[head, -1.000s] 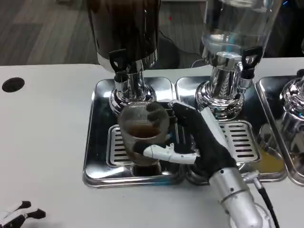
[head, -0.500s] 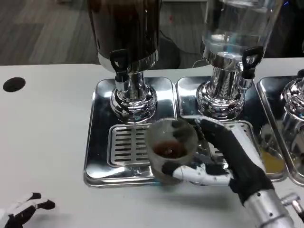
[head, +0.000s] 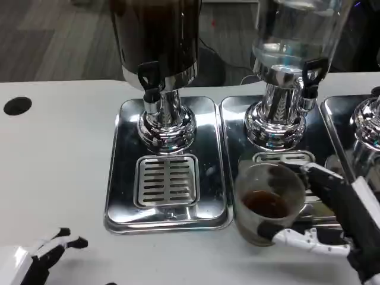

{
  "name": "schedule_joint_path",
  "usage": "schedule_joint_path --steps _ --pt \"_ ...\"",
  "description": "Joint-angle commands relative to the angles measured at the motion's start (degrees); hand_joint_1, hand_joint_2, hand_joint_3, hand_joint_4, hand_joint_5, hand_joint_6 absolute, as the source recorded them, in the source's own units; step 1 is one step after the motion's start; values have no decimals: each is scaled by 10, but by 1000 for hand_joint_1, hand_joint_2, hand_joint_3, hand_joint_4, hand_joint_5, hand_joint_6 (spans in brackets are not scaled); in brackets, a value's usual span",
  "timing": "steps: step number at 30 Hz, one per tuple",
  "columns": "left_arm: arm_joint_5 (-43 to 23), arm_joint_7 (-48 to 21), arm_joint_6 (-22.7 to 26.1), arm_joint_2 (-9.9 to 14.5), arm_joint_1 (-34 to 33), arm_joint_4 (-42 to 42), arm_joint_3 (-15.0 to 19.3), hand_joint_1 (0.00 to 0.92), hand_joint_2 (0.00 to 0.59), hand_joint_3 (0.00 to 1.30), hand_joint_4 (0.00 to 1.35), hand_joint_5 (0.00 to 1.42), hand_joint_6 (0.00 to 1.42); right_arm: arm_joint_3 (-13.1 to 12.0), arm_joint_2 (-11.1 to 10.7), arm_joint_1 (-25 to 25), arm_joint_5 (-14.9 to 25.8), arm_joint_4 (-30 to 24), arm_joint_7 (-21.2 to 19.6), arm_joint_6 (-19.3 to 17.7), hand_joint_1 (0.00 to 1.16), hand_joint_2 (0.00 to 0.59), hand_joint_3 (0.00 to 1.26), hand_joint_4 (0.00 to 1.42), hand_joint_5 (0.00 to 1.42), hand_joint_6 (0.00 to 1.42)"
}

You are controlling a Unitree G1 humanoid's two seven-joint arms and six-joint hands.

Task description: Grasp the cup under the faucet to collect the drink, then remove the cup.

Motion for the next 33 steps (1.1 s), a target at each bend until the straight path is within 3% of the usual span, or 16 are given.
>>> schedule_joint_path --steps 1,7,15,25,33 --pt "14 8 4 -10 3 -24 0 0 111 263 112 192 472 -22 -9 12 26 -8 11 -51 745 67 478 536 474 193" --pt "45 8 7 -24 -1 -55 -3 0 112 240 79 159 395 -44 -18 27 34 29 20 -98 743 70 478 536 477 197" --pt "66 -1 14 -37 5 -74 -9 0 110 218 65 143 375 -50 -15 30 35 102 25 -161 742 72 478 541 481 202" --pt "80 -12 26 -43 17 -107 -5 0 104 218 65 142 381 -53 -9 9 43 202 24 -240 741 73 484 545 481 202" --pt "91 -29 37 -48 16 -127 -9 0 104 218 65 145 405 -68 -8 -13 23 277 5 -324 741 73 484 543 485 202"
